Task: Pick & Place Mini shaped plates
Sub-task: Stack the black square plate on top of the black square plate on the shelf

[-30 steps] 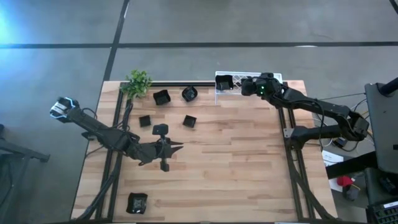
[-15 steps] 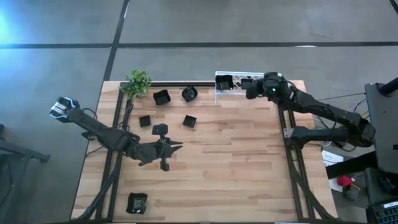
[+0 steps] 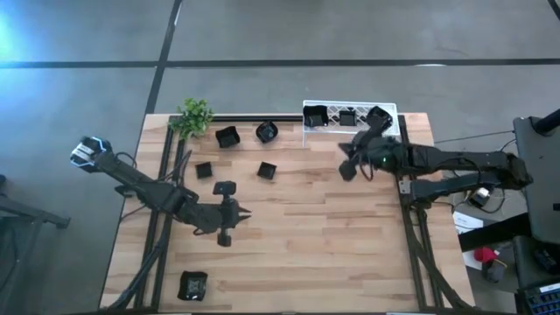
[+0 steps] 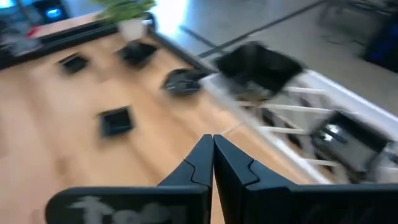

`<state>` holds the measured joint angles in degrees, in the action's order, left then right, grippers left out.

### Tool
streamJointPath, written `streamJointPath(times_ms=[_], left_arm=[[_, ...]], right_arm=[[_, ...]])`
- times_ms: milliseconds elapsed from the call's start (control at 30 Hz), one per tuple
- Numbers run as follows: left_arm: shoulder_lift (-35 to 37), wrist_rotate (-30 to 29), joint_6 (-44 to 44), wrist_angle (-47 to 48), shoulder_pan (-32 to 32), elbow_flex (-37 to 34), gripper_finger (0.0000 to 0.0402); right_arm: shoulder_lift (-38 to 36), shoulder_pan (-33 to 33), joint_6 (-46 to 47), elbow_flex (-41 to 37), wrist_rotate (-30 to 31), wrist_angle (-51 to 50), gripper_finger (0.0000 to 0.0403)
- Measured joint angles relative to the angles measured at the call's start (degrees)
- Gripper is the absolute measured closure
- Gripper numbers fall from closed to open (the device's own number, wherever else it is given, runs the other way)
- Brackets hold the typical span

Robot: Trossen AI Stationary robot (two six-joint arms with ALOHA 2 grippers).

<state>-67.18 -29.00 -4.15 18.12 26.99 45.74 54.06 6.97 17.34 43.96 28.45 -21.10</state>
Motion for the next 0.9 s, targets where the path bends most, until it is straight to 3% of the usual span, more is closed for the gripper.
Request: streamJointPath(times_ms=[200,367,700,900], left_arm=[[0.0,0.7,-7.6,7.1,0.6,-0.1,0.0354],[0.0,-2.6,-6.9,7.4,0.5,-0.3,0.0354],[0.0,-5.3,-11.6,6.2,0.5,-2.4,0.0354],[0.0,-9.8,-13.8,2.7,0.3,-4.6,0.0354]], right_arm=[[1.9,-9.3,0.0,-0.7,0.1,1.0,0.0394],[3.9,-14.1,0.0,-1.4,0.2,3.2,0.0394],[7.6,-20.6,3.5,-2.9,0.0,3.6,0.0394],[11.0,-21.5,3.7,-3.7,0.0,10.8,0.0394]])
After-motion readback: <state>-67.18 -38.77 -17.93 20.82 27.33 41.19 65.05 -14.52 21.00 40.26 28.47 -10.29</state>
